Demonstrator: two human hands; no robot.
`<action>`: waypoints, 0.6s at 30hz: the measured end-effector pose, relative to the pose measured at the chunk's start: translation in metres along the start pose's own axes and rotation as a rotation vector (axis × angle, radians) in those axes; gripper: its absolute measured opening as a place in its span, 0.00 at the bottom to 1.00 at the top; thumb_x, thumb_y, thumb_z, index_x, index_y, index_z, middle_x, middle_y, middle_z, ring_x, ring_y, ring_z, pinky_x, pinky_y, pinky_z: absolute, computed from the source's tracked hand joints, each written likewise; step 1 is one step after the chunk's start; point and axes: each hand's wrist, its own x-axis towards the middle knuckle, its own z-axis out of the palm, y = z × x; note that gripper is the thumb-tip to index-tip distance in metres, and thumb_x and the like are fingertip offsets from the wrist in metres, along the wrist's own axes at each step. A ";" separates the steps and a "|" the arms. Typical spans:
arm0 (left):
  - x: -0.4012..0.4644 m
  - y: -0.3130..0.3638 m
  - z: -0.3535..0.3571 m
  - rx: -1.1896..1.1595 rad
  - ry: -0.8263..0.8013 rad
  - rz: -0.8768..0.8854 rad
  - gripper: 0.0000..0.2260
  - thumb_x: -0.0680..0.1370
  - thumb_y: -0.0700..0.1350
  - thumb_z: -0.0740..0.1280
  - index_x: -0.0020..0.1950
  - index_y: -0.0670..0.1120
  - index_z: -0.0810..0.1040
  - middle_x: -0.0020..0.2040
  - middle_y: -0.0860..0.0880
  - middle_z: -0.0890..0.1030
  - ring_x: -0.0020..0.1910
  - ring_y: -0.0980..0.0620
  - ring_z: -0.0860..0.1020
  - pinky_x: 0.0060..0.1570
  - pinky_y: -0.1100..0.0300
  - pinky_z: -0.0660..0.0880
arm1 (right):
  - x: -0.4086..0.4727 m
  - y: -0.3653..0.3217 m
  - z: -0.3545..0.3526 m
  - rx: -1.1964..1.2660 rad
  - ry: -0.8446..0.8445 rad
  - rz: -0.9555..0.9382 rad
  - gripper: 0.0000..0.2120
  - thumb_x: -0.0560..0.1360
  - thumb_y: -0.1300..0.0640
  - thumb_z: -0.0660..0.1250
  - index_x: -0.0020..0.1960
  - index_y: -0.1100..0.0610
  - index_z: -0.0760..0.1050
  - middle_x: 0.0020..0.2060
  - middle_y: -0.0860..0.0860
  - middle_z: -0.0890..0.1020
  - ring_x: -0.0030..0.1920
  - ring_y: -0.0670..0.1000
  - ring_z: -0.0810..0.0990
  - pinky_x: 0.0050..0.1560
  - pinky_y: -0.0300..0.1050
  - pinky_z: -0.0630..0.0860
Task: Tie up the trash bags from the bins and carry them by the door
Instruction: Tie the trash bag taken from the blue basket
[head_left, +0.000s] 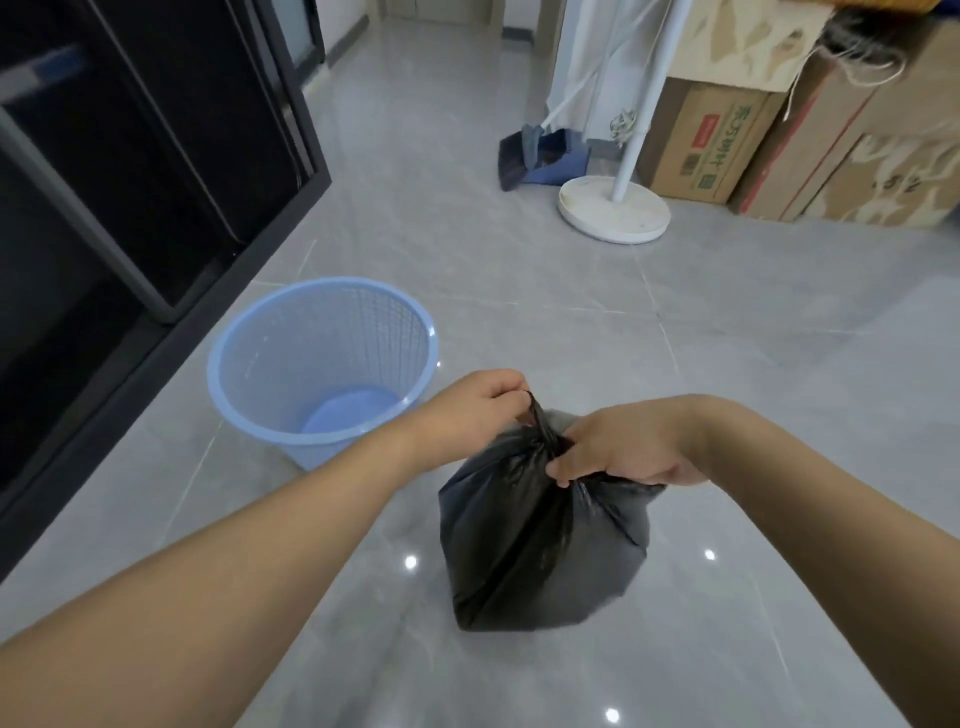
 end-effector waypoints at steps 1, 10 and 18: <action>-0.001 -0.003 0.003 -0.071 0.036 -0.002 0.09 0.80 0.41 0.59 0.44 0.41 0.77 0.46 0.45 0.84 0.51 0.46 0.80 0.59 0.51 0.73 | -0.006 -0.006 0.002 -0.094 0.037 0.008 0.12 0.78 0.52 0.62 0.60 0.42 0.69 0.57 0.49 0.81 0.55 0.51 0.81 0.50 0.46 0.78; -0.004 -0.024 0.037 -0.203 0.261 0.032 0.11 0.83 0.47 0.55 0.44 0.46 0.73 0.37 0.50 0.75 0.37 0.55 0.73 0.44 0.55 0.72 | 0.003 0.014 0.065 -1.055 0.952 -0.158 0.06 0.70 0.65 0.55 0.43 0.55 0.63 0.41 0.55 0.76 0.41 0.57 0.73 0.41 0.48 0.66; -0.010 -0.027 0.048 -0.370 0.160 -0.099 0.12 0.82 0.46 0.58 0.42 0.48 0.76 0.37 0.49 0.76 0.38 0.54 0.73 0.44 0.56 0.71 | 0.022 0.041 0.088 -1.121 1.387 -0.298 0.13 0.66 0.66 0.48 0.40 0.59 0.71 0.34 0.55 0.71 0.34 0.56 0.69 0.34 0.49 0.67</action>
